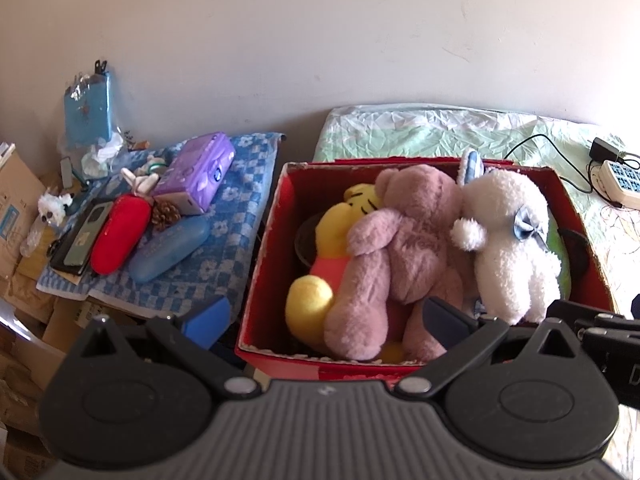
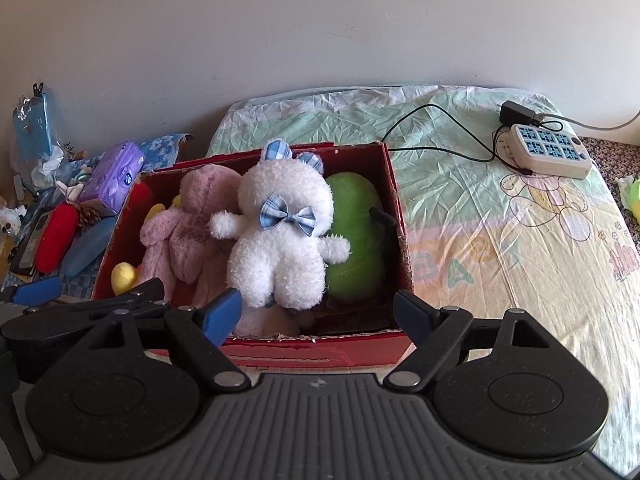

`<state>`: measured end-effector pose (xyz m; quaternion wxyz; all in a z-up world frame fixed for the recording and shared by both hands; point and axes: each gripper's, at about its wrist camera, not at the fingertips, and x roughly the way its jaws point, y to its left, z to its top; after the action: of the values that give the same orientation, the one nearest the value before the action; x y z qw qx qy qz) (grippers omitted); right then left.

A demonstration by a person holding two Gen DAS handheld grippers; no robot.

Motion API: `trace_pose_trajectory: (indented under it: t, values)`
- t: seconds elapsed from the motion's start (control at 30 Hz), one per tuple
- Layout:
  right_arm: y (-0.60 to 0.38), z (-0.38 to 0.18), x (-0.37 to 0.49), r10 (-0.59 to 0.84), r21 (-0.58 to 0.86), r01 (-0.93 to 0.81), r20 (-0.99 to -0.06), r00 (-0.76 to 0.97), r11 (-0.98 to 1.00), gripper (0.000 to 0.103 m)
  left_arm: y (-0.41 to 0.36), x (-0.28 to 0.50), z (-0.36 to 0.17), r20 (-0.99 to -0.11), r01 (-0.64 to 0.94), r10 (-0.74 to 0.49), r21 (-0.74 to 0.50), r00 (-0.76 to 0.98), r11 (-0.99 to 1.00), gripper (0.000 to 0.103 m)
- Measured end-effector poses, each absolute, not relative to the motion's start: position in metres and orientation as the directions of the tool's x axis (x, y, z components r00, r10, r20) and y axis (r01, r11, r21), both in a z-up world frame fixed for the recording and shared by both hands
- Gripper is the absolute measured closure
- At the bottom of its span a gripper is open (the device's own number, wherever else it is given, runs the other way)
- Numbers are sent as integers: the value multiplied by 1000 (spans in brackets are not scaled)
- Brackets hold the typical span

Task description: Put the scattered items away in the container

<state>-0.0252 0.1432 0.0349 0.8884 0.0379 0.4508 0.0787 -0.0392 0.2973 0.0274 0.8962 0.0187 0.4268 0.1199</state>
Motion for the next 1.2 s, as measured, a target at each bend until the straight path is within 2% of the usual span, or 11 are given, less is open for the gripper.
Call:
trace_pose_trajectory:
  t: [0.53,0.77,1.2]
  values:
    - [153,36,-25,160,108,-122,-786,597,987,18,303,-40,22,-771,-199,224,129,595,971,0]
    - [153,38,-23,164,113,-122,-781,603,986,18,302,-38,24,-745,-193,246,159,620,968,0]
    - [155,41,-18,170,117,-126,-777,606,985,18,305,-34,22,-757,-198,212,111,619,974,1]
